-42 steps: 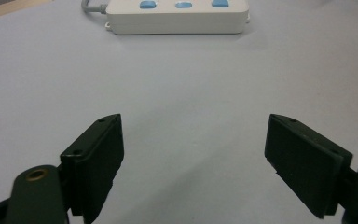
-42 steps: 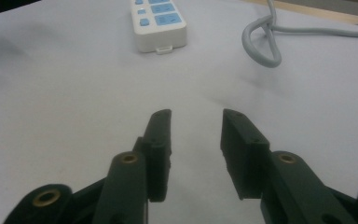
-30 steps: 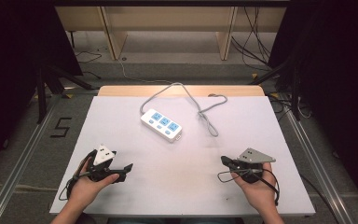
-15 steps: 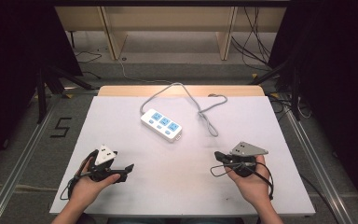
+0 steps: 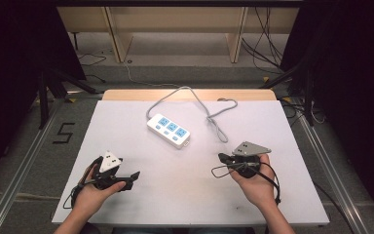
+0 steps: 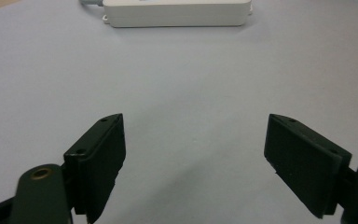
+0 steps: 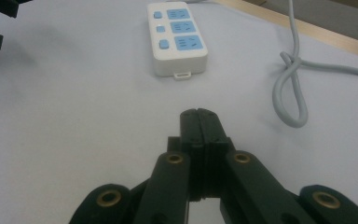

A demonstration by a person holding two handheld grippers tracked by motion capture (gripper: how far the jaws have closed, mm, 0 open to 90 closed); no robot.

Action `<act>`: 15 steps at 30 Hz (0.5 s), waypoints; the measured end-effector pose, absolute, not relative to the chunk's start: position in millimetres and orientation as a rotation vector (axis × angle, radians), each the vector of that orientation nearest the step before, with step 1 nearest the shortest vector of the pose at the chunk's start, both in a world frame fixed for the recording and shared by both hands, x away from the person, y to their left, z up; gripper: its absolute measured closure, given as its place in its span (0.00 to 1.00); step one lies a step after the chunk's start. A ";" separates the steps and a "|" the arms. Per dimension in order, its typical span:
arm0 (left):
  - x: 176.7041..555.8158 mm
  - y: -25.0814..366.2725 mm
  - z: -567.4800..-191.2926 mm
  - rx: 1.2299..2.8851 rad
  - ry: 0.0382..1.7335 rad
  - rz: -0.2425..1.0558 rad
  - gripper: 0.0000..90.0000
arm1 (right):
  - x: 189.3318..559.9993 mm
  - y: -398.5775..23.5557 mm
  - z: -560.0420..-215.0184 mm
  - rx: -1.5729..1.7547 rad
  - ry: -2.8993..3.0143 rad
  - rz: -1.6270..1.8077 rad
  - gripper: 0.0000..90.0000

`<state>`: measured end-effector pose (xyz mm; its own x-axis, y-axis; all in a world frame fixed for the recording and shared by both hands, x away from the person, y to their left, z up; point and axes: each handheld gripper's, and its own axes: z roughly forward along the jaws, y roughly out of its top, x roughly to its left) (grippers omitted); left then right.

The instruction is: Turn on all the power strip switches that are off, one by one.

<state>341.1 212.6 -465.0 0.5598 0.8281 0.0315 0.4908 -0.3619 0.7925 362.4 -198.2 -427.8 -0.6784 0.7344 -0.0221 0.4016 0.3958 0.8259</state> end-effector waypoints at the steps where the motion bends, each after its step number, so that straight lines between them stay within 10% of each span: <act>1: 341.0 212.6 -465.1 2.027 1.059 0.559 0.23 | 363.6 -196.9 -427.4 0.977 2.278 1.187 1.00; 15: 341.0 212.3 -465.3 2.029 1.060 0.561 0.23 | 376.8 -180.9 -422.8 0.958 2.288 1.179 1.00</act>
<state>341.0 212.3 -465.3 0.5579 0.8293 0.0323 0.4928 -0.3624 0.7911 376.8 -180.9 -422.8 -0.6889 0.7241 -0.0328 0.3933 0.4114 0.8222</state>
